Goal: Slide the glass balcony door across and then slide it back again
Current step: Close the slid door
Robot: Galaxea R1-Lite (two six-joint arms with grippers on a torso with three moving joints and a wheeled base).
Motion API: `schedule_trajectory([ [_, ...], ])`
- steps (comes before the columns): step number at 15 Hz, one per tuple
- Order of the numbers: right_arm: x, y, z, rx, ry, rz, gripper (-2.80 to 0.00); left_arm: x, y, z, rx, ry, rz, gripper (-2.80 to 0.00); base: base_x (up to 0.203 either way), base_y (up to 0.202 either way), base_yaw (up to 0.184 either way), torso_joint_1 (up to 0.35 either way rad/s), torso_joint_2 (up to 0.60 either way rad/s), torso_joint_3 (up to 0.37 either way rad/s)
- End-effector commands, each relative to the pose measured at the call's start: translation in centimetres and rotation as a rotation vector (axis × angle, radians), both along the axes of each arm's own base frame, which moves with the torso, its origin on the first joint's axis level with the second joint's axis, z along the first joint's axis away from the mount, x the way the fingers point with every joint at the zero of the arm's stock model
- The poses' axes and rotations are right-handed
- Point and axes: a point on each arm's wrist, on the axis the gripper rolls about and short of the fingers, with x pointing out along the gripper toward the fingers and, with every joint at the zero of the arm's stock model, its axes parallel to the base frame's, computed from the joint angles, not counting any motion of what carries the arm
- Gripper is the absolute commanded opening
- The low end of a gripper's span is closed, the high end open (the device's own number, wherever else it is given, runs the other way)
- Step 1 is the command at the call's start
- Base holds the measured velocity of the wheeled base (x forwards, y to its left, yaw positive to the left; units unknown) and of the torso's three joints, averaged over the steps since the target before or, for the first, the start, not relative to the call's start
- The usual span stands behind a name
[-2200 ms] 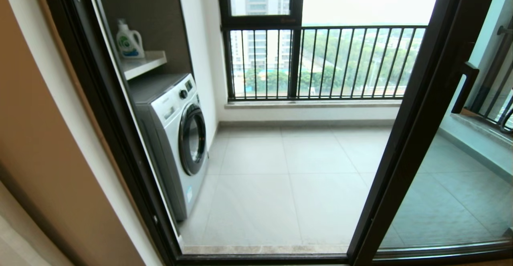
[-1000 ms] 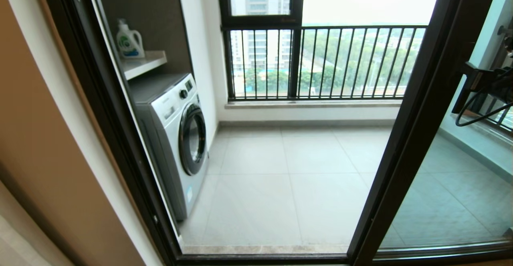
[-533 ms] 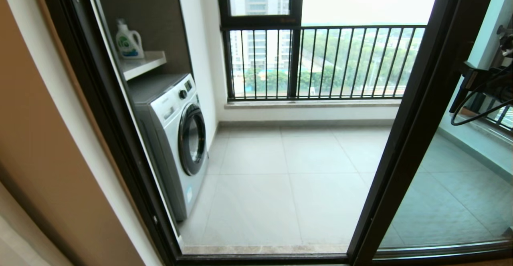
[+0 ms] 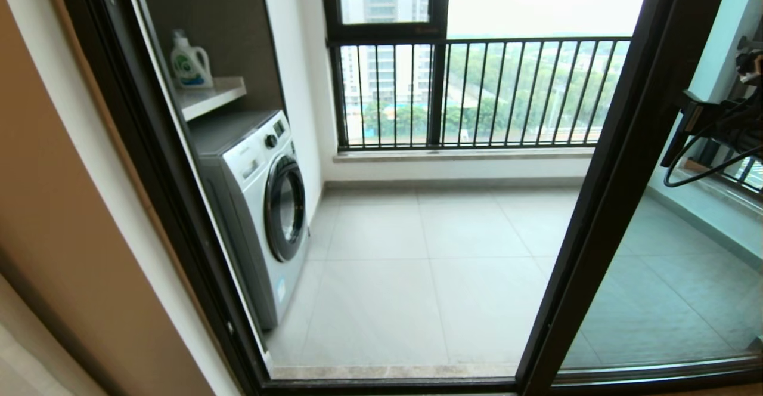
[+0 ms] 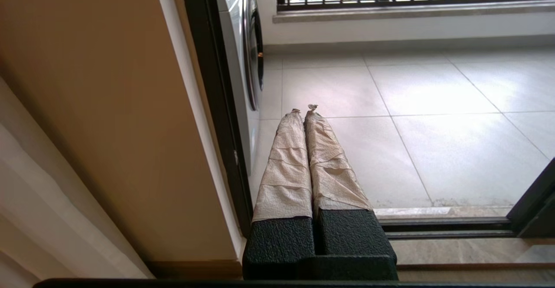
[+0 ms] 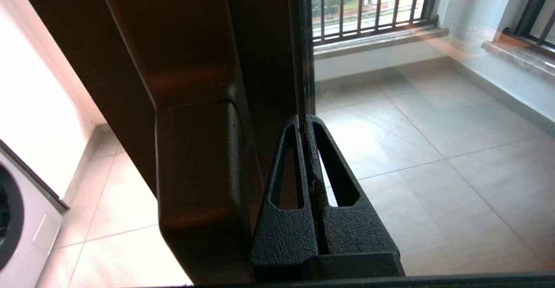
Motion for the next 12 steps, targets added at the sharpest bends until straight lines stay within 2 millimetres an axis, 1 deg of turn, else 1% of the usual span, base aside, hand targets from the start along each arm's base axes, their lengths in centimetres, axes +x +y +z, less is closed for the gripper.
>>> schedule_trajectory([
  [1,-0.1,0.6,0.3,-0.002,-0.008,0.02,-2.8,0.0,0.0,0.0,0.0,0.002,0.0,-2.8,0.0,0.0,0.0,0.0,0.0,0.0],
  [5,0.0,2.0,0.4,-0.015,-0.005,0.051,-2.8,0.0,0.0,0.0,0.0,0.002,0.0,-2.8,0.0,0.0,0.0,0.0,0.0,0.0],
  [10,0.4,4.6,0.8,-0.019,-0.015,0.097,-2.8,0.0,0.0,0.0,0.0,0.002,0.0,-2.8,0.0,0.0,0.0,0.0,0.0,0.0],
  [12,0.6,5.9,0.8,-0.019,-0.016,0.114,-2.8,0.0,0.0,0.0,0.0,0.0,0.0,-2.8,0.0,0.0,0.0,0.0,0.0,0.0],
])
